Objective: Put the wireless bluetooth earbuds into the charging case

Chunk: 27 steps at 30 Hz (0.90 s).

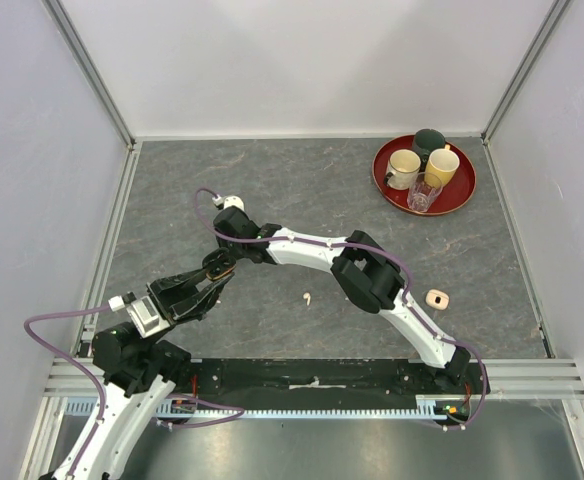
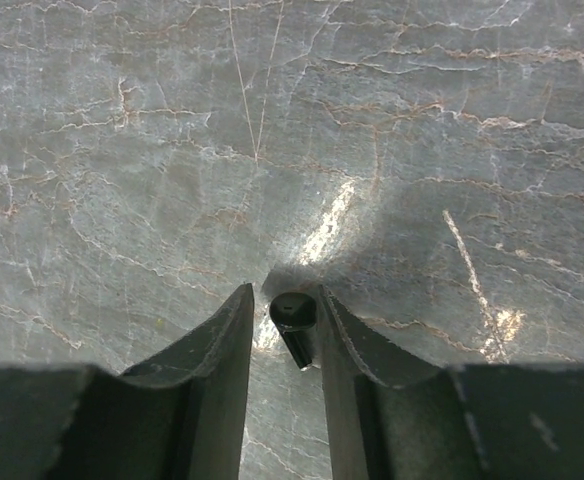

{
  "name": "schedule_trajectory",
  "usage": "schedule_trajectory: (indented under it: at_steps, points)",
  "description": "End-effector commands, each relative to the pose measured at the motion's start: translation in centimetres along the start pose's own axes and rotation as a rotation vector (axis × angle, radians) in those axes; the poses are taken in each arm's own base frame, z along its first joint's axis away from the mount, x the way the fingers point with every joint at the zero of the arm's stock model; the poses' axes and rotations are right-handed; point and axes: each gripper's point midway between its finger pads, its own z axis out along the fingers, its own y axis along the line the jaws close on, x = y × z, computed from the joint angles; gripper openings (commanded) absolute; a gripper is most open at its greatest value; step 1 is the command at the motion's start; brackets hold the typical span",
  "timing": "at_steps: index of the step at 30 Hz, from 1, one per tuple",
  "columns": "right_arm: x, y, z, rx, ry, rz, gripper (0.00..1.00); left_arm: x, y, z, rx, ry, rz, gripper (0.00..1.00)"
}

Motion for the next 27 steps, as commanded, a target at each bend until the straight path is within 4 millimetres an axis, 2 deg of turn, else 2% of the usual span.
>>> schedule_trajectory:
  at_steps: [1,14,17,18,21,23,25,26,27]
  points:
    - [2.1,-1.6,0.2,0.066,0.057,-0.055,0.37,-0.3,0.4,-0.1,-0.019,-0.016,0.032,0.02]
    - [2.0,-3.3,-0.1,0.143,0.047,-0.083,0.26,-0.1,0.4,-0.1,-0.022,-0.013,0.027,0.02]
    - [1.4,-4.6,-0.9,0.191,0.027,-0.075,0.23,-0.1,0.4,-0.1,-0.023,-0.013,0.027,0.02]
    - [1.6,-5.8,-1.1,0.226,0.026,-0.071,0.23,-0.1,0.5,-0.1,-0.026,-0.014,0.029,0.02]
    - [1.3,-7.2,-2.2,0.259,0.019,-0.065,0.22,0.0,0.5,-0.2,-0.029,-0.012,0.028,0.02]
    - [0.9,-7.5,-2.9,0.271,0.007,-0.068,0.22,0.2,0.5,-0.2,-0.028,-0.011,0.025,0.02]
    - [1.3,-8.4,-3.3,0.293,0.017,-0.068,0.22,0.2,0.5,-0.2,-0.029,-0.012,0.024,0.02]
    - [0.8,-8.4,-3.9,0.297,0.003,-0.061,0.23,0.1,0.5,-0.2,-0.026,-0.014,0.023,0.02]
    - [1.5,-9.1,-4.1,0.314,0.014,-0.062,0.23,0.1,0.5,-0.2,-0.028,-0.015,0.025,0.02]
